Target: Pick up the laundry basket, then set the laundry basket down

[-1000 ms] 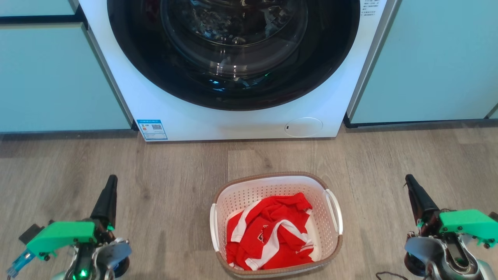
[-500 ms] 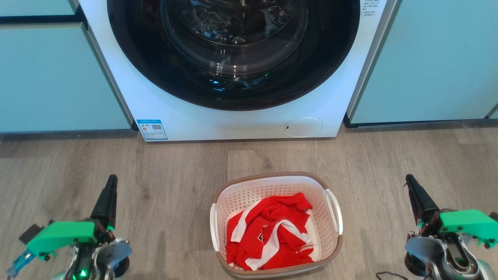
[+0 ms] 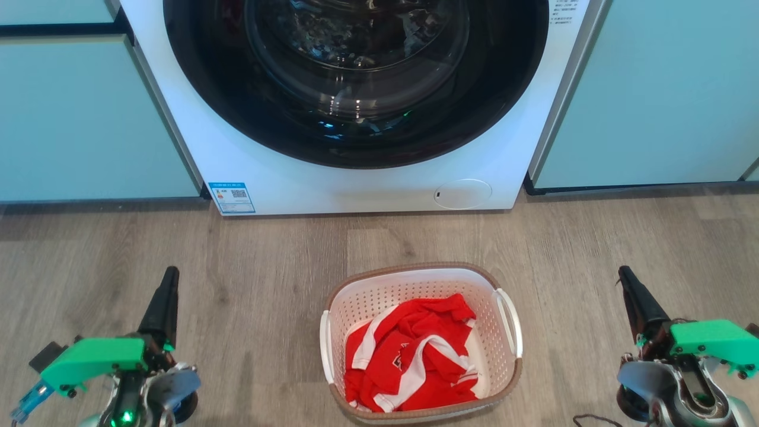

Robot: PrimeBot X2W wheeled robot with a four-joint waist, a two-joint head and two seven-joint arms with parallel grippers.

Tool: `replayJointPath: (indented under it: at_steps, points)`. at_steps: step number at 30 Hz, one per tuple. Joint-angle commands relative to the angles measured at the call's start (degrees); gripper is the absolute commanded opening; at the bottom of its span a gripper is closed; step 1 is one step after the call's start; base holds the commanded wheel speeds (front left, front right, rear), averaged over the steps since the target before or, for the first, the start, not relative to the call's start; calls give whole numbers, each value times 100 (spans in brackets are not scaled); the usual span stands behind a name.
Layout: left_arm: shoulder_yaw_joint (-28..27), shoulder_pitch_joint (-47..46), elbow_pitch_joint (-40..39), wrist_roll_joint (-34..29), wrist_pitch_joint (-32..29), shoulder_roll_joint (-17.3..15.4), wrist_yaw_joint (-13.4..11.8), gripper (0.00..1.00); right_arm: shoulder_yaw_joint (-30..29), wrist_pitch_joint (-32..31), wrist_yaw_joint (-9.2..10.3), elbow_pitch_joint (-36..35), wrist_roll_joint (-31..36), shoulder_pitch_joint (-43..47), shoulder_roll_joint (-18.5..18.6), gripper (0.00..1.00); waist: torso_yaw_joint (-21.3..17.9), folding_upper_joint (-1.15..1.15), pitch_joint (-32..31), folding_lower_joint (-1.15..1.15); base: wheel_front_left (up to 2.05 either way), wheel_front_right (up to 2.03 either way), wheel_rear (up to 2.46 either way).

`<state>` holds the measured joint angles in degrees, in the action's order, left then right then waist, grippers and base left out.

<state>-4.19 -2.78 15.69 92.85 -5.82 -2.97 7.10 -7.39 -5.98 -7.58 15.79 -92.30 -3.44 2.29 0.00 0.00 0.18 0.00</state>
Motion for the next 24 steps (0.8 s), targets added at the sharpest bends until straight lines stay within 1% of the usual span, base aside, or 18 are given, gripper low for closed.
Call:
replayJointPath:
  at_steps: [1,24]
  points:
    - [-197,-338,-165,-39,-38,-20,38,0,96,-43,9,-177,6,-273,69,0,0,0,0,0,0,0,0]
    - [-209,-339,-165,-49,-48,-11,38,0,91,-47,9,-177,10,-274,66,0,0,0,0,0,0,0,0]
